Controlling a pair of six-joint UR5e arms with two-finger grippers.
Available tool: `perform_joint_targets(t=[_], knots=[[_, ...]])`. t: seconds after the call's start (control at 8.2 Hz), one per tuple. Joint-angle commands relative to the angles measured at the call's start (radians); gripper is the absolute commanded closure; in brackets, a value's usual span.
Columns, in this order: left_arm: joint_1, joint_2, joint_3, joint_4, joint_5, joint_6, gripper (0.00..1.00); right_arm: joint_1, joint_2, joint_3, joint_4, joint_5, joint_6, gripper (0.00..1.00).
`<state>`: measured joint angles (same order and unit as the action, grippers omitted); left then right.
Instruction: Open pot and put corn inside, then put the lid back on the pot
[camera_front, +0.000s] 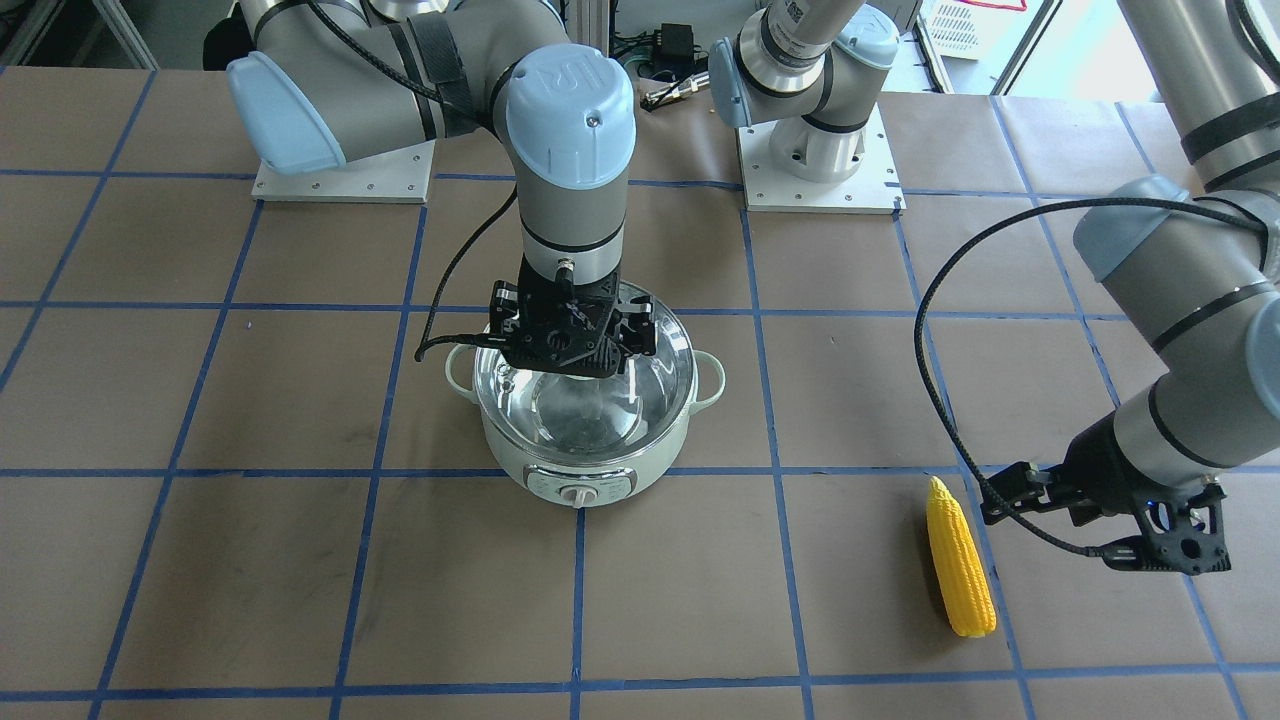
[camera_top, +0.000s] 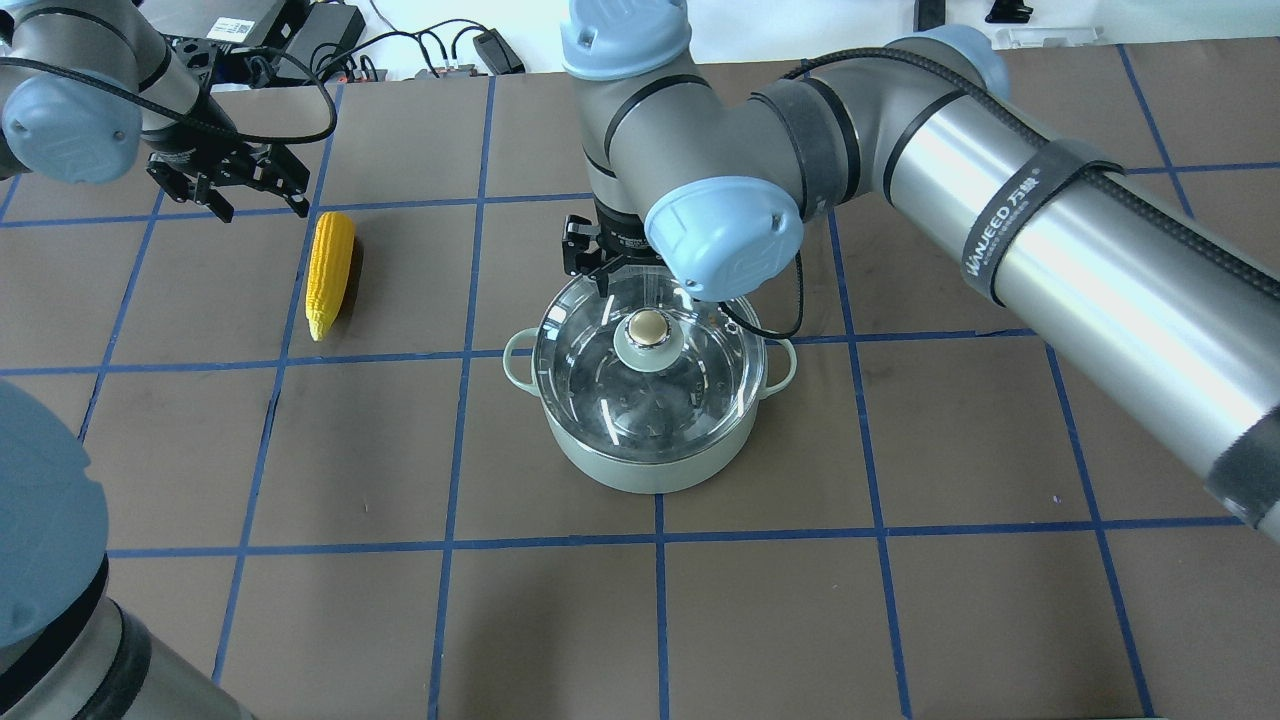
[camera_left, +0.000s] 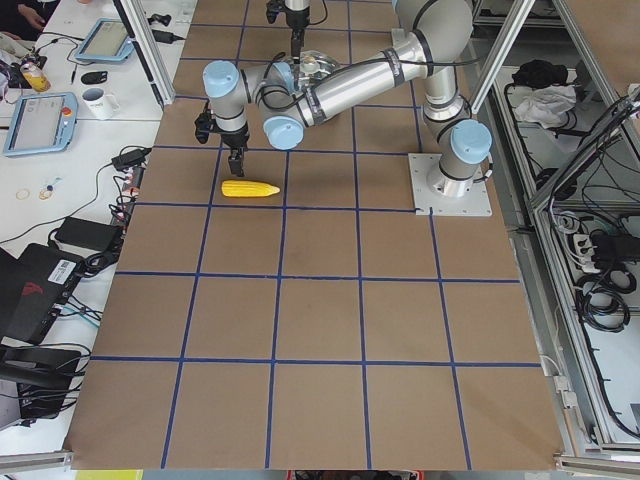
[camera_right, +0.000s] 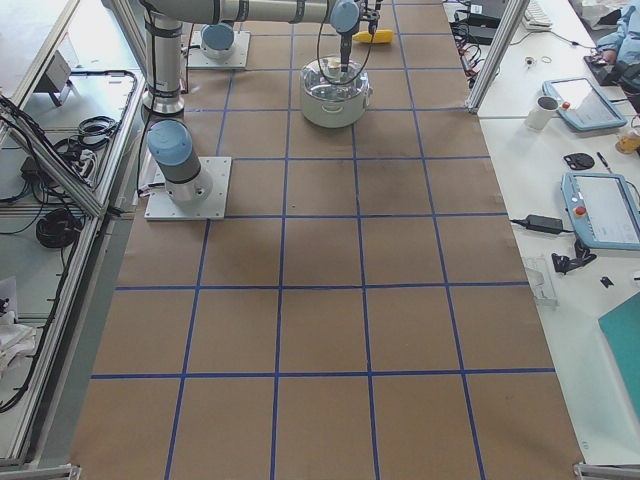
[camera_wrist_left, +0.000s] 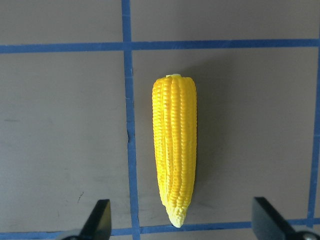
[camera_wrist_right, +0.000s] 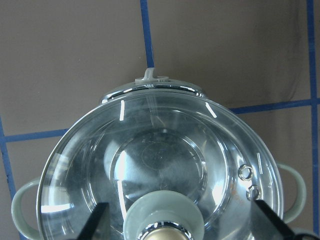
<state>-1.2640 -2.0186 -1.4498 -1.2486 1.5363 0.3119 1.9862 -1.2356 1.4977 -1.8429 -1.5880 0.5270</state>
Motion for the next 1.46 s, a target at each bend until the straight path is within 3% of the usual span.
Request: perform_joint_targets(t=[0.0,0.37,0.61,0.85,0.98,1.1,1.22,1.34], knots=[[0.000,-0.080,-0.017,0.058,-0.001,-0.020,0.00,0.009,0.008,0.047,-0.070,0.006,0.018,0.00],[-0.002,-0.152,-0.067,0.171,-0.001,-0.053,0.00,0.008,-0.005,0.047,-0.029,-0.003,0.018,0.08],[-0.002,-0.172,-0.077,0.173,-0.002,-0.092,0.00,0.008,-0.008,0.047,0.007,0.005,0.019,0.12],[-0.002,-0.173,-0.075,0.170,-0.005,-0.112,0.18,0.008,-0.012,0.047,0.007,0.009,0.044,0.18],[-0.002,-0.175,-0.075,0.166,-0.007,-0.120,0.58,0.008,-0.012,0.047,0.007,0.016,0.047,0.28],[-0.002,-0.172,-0.072,0.158,-0.007,-0.135,1.00,0.008,-0.012,0.047,0.005,0.032,0.048,0.31],[-0.003,-0.166,-0.072,0.158,-0.005,-0.140,1.00,0.008,-0.010,0.047,0.005,0.033,0.048,0.34],[-0.017,-0.154,-0.066,0.147,-0.010,-0.142,1.00,0.008,-0.010,0.047,0.007,0.033,0.048,0.45]])
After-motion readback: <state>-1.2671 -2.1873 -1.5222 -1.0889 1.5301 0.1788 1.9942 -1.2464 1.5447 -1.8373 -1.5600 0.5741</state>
